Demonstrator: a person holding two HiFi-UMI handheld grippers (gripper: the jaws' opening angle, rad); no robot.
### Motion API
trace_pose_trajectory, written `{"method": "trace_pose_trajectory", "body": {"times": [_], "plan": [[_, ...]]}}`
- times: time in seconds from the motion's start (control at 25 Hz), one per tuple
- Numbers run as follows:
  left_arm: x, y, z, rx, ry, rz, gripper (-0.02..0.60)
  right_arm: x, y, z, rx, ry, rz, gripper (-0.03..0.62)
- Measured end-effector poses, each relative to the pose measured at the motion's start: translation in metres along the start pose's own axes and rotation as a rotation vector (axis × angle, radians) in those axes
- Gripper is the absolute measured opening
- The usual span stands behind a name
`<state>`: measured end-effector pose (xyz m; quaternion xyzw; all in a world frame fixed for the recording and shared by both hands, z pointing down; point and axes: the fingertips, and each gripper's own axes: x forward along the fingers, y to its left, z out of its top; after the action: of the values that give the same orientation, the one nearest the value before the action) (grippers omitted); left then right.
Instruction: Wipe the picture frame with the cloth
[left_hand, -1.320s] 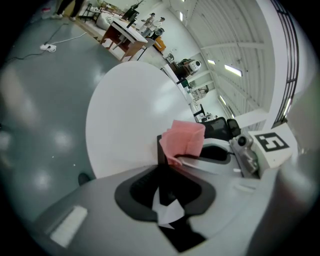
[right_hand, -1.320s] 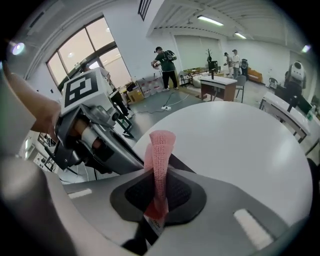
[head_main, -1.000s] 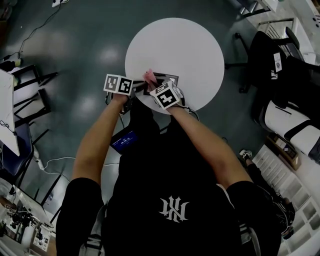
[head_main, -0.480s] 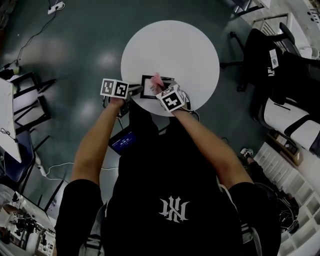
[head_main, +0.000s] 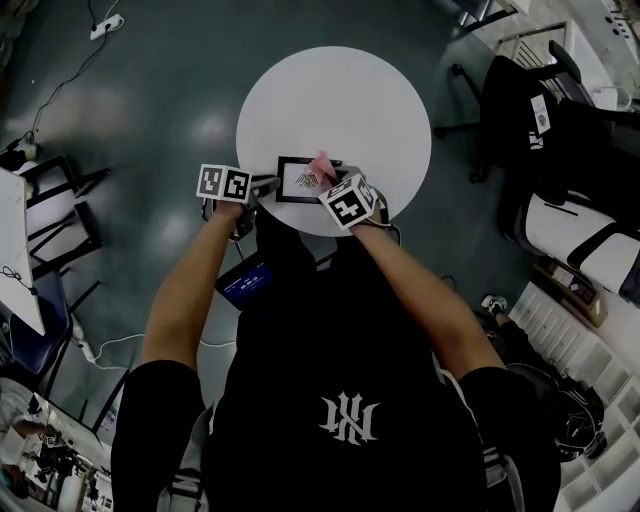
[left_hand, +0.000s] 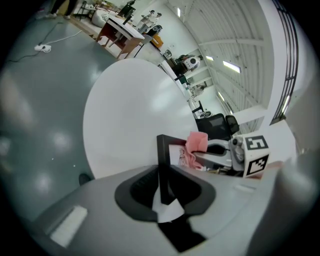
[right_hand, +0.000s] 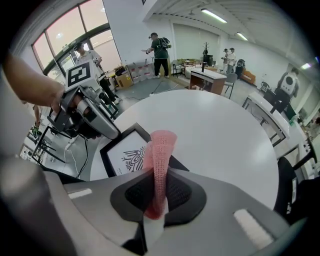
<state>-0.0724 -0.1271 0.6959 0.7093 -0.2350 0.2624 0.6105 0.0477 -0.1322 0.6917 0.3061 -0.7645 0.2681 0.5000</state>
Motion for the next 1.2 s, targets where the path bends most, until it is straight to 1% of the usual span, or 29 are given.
{"method": "trace_pose_trajectory", "body": {"times": [0.16, 0.56, 0.68, 0.8, 0.88, 0.96, 1.08, 1.2], "plan": [[0.0, 0.0, 0.0, 0.0, 0.003, 0.0, 0.064, -0.005, -0.006, -0.005, -0.003, 0.008, -0.017, 0.026], [0.002, -0.001, 0.001, -0.002, 0.002, -0.005, 0.064, -0.017, -0.033, -0.027, 0.093, 0.033, -0.062, 0.026], [0.0, -0.001, 0.0, -0.002, 0.002, -0.007, 0.064, -0.027, -0.032, -0.02, 0.132, -0.005, -0.057, 0.026], [0.0, 0.0, -0.001, -0.008, -0.002, -0.014, 0.063, -0.04, -0.015, 0.007, 0.153, -0.092, -0.013, 0.026], [0.0, 0.0, -0.001, -0.012, -0.003, -0.017, 0.063, -0.043, 0.003, 0.026, 0.154, -0.136, 0.038, 0.026], [-0.001, 0.0, -0.001, -0.01, -0.004, -0.018, 0.063, -0.04, 0.022, 0.041, 0.152, -0.16, 0.094, 0.026], [0.0, 0.0, 0.001, -0.01, -0.005, -0.018, 0.063, -0.024, 0.048, 0.053, 0.137, -0.148, 0.16, 0.026], [0.0, 0.001, 0.0, -0.013, -0.008, -0.017, 0.063, -0.001, 0.067, 0.054, 0.13, -0.105, 0.196, 0.026]]}}
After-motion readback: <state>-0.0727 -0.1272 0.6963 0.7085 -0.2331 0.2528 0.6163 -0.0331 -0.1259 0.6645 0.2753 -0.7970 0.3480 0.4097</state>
